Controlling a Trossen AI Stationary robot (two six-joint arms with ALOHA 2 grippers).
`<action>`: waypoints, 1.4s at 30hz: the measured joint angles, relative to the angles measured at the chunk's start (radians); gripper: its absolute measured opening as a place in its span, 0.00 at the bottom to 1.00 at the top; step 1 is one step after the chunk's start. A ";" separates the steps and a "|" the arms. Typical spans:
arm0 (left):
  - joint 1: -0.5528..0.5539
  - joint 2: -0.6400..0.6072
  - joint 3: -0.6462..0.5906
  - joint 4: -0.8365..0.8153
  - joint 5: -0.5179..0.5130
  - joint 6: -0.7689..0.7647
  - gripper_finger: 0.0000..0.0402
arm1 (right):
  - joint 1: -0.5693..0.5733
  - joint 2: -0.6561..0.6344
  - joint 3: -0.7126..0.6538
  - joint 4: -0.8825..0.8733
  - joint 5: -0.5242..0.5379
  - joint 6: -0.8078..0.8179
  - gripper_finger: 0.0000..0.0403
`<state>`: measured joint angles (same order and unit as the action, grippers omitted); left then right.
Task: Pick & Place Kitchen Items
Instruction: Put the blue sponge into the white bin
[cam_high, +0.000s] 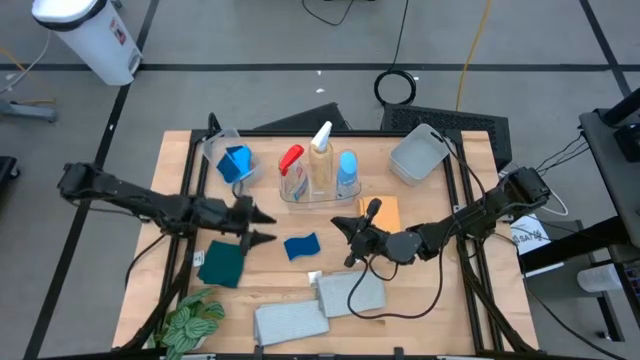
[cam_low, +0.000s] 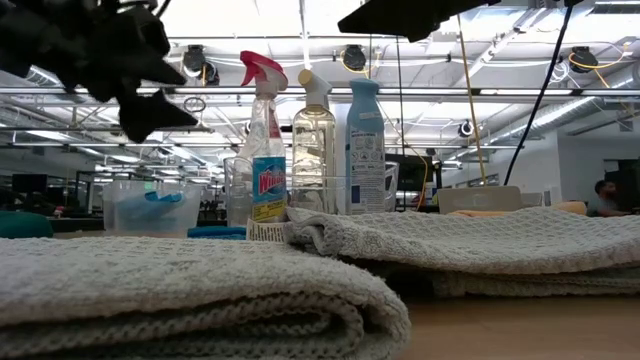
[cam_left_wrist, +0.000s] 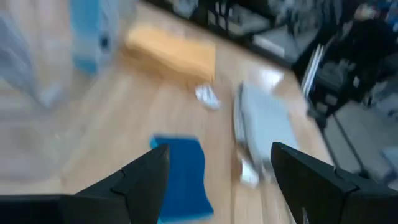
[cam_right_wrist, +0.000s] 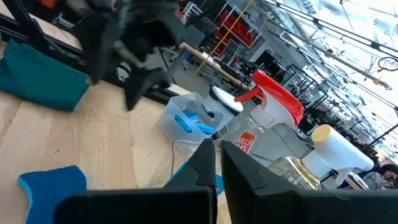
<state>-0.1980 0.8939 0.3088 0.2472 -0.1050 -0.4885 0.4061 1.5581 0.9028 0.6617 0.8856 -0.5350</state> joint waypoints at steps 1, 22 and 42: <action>-0.019 0.034 0.000 0.013 -0.004 -0.005 0.71 | 0.000 0.000 0.000 0.000 0.000 0.000 0.01; -0.130 0.683 0.284 -0.015 -0.191 0.206 0.71 | 0.000 0.000 0.000 0.000 0.000 0.000 0.01; -0.083 0.834 0.420 -0.238 -0.184 0.129 0.69 | 0.000 0.000 0.000 -0.011 0.000 0.000 0.01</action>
<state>-0.2810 1.7283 0.7292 0.0093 -0.2892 -0.3599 0.4061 1.5581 0.9028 0.6505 0.8856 -0.5350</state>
